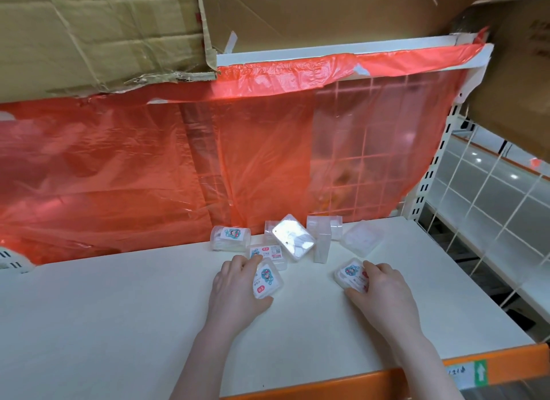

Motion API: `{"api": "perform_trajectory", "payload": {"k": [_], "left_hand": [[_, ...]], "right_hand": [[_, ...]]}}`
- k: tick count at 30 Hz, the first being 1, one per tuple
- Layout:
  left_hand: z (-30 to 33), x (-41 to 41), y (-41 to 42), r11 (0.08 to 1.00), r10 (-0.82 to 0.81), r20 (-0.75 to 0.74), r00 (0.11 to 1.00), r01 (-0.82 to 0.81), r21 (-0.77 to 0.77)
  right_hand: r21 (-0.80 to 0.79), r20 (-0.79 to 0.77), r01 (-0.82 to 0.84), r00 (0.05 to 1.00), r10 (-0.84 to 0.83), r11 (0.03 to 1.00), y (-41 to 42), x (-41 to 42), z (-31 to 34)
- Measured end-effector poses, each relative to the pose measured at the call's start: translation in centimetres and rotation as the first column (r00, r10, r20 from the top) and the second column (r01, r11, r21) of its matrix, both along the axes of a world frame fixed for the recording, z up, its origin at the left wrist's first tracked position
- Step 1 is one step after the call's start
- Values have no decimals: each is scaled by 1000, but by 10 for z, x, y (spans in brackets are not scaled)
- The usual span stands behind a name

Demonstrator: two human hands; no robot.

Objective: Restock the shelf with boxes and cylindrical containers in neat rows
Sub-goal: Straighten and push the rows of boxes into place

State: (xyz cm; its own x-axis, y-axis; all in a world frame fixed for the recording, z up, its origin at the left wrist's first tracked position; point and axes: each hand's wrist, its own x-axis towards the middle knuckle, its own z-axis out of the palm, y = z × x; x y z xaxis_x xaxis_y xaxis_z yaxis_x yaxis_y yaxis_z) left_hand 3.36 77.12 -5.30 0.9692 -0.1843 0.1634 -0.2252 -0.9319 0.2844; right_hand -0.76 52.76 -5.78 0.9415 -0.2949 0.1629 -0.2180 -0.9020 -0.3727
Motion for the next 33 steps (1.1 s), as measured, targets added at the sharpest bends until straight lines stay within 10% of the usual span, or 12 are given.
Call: {"api": "perform_trajectory", "payload": {"k": [19, 33], "left_hand": [[24, -66, 53, 988, 149, -139, 979, -153, -18], [46, -179, 232, 929, 364, -82, 928, -368, -42]], "right_hand": [[0, 62, -364, 930, 363, 932, 23, -12, 7], [-60, 137, -592, 793, 594, 804, 218, -54, 34]]}}
